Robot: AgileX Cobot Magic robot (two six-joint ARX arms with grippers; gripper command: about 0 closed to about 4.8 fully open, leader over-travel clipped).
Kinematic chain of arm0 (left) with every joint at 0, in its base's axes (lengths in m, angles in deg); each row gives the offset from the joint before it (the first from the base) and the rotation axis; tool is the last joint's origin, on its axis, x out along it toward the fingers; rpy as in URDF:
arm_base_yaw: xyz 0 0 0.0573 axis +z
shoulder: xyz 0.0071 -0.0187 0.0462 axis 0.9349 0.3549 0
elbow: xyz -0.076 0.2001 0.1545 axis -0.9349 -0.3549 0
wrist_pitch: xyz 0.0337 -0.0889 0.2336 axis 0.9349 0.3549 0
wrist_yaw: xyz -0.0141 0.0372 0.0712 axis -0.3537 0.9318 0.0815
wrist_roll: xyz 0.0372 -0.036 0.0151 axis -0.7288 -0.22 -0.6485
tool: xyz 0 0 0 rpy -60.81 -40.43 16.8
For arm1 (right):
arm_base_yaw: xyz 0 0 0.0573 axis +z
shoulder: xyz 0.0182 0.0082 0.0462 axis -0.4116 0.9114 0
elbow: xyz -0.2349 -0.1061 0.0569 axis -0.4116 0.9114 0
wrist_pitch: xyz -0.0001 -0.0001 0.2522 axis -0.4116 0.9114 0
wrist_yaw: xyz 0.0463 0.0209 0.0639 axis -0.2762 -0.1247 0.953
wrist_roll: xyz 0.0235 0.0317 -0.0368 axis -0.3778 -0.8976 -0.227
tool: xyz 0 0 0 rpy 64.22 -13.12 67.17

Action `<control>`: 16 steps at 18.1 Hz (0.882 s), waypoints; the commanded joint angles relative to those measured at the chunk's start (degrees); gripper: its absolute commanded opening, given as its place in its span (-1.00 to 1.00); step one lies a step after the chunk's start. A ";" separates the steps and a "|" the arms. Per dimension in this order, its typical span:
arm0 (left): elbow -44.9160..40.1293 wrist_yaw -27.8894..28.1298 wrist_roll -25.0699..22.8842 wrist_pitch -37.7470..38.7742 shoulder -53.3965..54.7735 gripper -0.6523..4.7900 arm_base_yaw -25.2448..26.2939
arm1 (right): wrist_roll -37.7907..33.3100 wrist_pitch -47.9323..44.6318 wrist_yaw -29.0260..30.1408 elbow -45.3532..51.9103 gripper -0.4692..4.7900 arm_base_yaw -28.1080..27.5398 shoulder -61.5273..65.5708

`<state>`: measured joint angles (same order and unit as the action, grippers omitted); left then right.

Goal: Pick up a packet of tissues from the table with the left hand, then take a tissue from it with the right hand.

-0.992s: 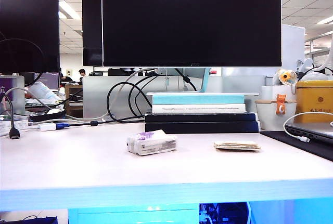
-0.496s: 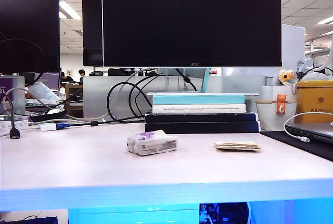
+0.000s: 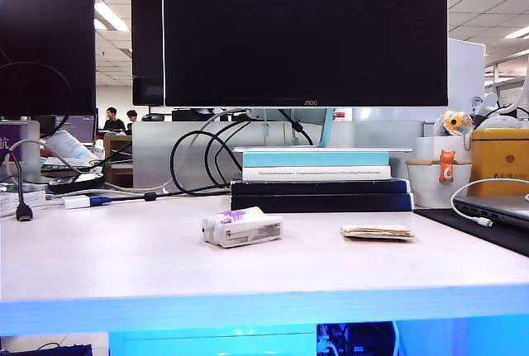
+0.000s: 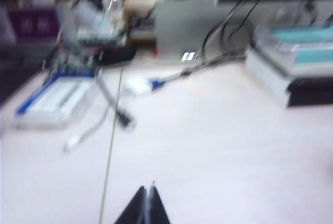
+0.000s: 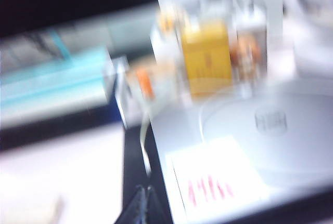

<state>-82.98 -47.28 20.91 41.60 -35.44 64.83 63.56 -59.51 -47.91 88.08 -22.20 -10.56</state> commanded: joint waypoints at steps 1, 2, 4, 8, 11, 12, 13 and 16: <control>-0.42 1.95 0.15 3.30 -0.31 -0.71 0.00 | -0.94 6.73 -0.35 0.35 -0.82 0.02 0.07; -0.90 1.97 0.02 3.15 -0.31 -0.71 0.00 | -0.96 8.02 -0.31 0.35 -0.82 0.04 0.07; -3.58 2.21 0.20 2.08 -0.31 -0.78 0.02 | -0.96 8.98 0.11 0.35 -0.82 0.04 0.22; -6.10 5.35 0.70 0.70 -0.31 -0.78 -0.02 | -0.90 9.46 1.60 0.33 -0.82 0.11 3.39; -6.10 5.35 0.68 0.68 -0.31 -0.78 -0.02 | 1.31 7.23 5.92 0.33 -0.74 0.11 10.64; -6.10 5.35 0.68 0.68 -0.31 -0.78 -0.02 | 5.73 4.33 12.68 0.33 -0.74 0.11 10.36; -6.10 5.38 0.66 0.68 -0.31 -0.78 -0.02 | 6.64 2.12 17.79 0.33 -0.74 0.11 9.88; -6.10 5.35 0.68 0.70 -0.31 -0.78 -0.02 | 6.67 8.13 21.90 0.33 -0.74 0.11 2.10</control>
<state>-88.75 -42.32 21.57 42.08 -35.55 64.83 70.03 -52.30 -26.25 88.08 -22.09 -7.20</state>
